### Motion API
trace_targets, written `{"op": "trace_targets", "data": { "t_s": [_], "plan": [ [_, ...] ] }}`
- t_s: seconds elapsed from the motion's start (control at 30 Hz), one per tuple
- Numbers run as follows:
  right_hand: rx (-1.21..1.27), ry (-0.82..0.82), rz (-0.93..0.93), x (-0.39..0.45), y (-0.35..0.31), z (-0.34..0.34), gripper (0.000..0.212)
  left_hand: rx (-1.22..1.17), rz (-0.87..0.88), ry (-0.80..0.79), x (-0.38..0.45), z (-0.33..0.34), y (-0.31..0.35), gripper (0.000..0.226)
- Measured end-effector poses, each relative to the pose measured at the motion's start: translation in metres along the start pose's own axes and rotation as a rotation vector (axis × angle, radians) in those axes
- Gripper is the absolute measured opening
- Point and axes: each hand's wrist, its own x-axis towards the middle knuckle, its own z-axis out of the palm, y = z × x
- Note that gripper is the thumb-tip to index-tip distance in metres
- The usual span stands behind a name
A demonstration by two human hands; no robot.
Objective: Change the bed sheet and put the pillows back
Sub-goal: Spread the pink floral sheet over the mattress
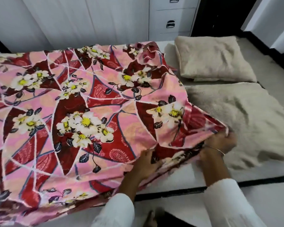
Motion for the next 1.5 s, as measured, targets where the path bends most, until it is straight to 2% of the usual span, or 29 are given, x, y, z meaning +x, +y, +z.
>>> {"op": "trace_targets", "data": {
  "t_s": [0.07, 0.1, 0.13, 0.2, 0.27, 0.3, 0.37, 0.4, 0.47, 0.57, 0.63, 0.73, 0.83, 0.9, 0.97, 1.03, 1.1, 1.2, 1.27, 1.33, 1.37, 1.43, 1.47, 1.5],
  "plan": [
    [0.007, 0.029, 0.055, 0.010, 0.010, -0.029, 0.029, 0.221, 0.023, 0.059, -0.005, 0.018, -0.001, 0.107],
    [-0.075, -0.031, 0.084, 0.011, 0.026, -0.038, 0.026, 0.337, 0.061, 0.129, -0.006, 0.026, -0.003, 0.111],
    [-0.164, -0.123, 0.087, 0.010, 0.045, -0.045, 0.022, 0.447, 0.125, 0.177, -0.007, 0.033, -0.006, 0.108],
    [-0.332, -0.340, -0.009, 0.001, 0.080, -0.061, 0.016, 0.584, 0.269, 0.203, -0.012, 0.047, -0.007, 0.080],
    [-0.557, -0.502, -0.121, -0.005, 0.101, -0.076, 0.027, 0.753, 0.328, 0.212, -0.016, 0.058, -0.005, 0.070],
    [-0.679, -0.552, -0.179, -0.003, 0.109, -0.083, 0.034, 0.774, 0.304, 0.183, -0.017, 0.061, -0.004, 0.068],
    [-0.834, -0.615, -0.212, 0.001, 0.117, -0.094, 0.038, 0.761, 0.317, 0.161, -0.022, 0.066, -0.005, 0.055],
    [-0.888, -0.619, -0.236, 0.002, 0.118, -0.098, 0.040, 0.743, 0.388, 0.155, -0.023, 0.069, -0.007, 0.048],
    [-0.981, -0.561, -0.266, 0.001, 0.114, -0.099, 0.039, 0.728, 0.486, 0.119, -0.024, 0.074, -0.011, 0.032],
    [-0.912, -0.402, -0.312, -0.006, 0.104, -0.096, 0.027, 0.639, 0.521, 0.170, -0.024, 0.079, -0.005, 0.038],
    [-0.869, -0.361, -0.417, -0.009, 0.099, -0.095, 0.018, 0.522, 0.472, 0.236, -0.023, 0.082, 0.010, 0.041],
    [-0.832, -0.394, -0.573, -0.002, 0.093, -0.095, 0.014, 0.401, 0.421, 0.250, -0.017, 0.087, 0.038, 0.046],
    [-0.772, -0.334, -0.622, 0.018, 0.081, -0.093, 0.017, 0.210, 0.308, 0.314, -0.006, 0.092, 0.064, 0.032],
    [-0.759, -0.323, -0.656, 0.037, 0.070, -0.088, 0.019, 0.241, 0.191, 0.352, 0.010, 0.095, 0.083, 0.032],
    [-0.792, -0.352, -0.700, 0.058, 0.062, -0.075, 0.021, 0.363, 0.033, 0.347, 0.030, 0.096, 0.097, 0.045],
    [-0.861, -0.388, -0.731, 0.082, 0.055, -0.057, 0.028, 0.313, -0.144, 0.338, 0.053, 0.094, 0.108, 0.061],
    [-0.929, -0.364, -0.794, 0.108, 0.048, -0.040, 0.034, 0.207, -0.279, 0.340, 0.080, 0.093, 0.117, 0.062],
    [-0.937, -0.330, -0.859, 0.149, 0.039, -0.022, 0.029, -0.028, -0.214, 0.295, 0.119, 0.092, 0.135, 0.026],
    [-0.945, -0.368, -0.833, 0.180, 0.033, -0.011, 0.030, -0.001, -0.121, 0.244, 0.141, 0.090, 0.150, 0.025],
    [-1.006, -0.463, -0.743, 0.207, 0.028, 0.001, 0.042, 0.206, -0.042, 0.353, 0.157, 0.086, 0.157, 0.026],
    [-1.043, -0.498, -0.703, 0.219, 0.024, 0.006, 0.047, 0.278, -0.010, 0.475, 0.163, 0.087, 0.157, 0.024],
    [-1.105, -0.507, -0.640, 0.242, 0.016, 0.018, 0.057, 0.248, 0.021, 0.720, 0.167, 0.093, 0.166, 0.023],
    [-1.139, -0.508, -0.589, 0.251, 0.014, 0.021, 0.066, 0.189, 0.034, 0.785, 0.166, 0.096, 0.173, 0.027],
    [-1.174, -0.518, -0.522, 0.261, 0.012, 0.025, 0.077, 0.116, 0.047, 0.781, 0.168, 0.100, 0.177, 0.035]
  ]
}}
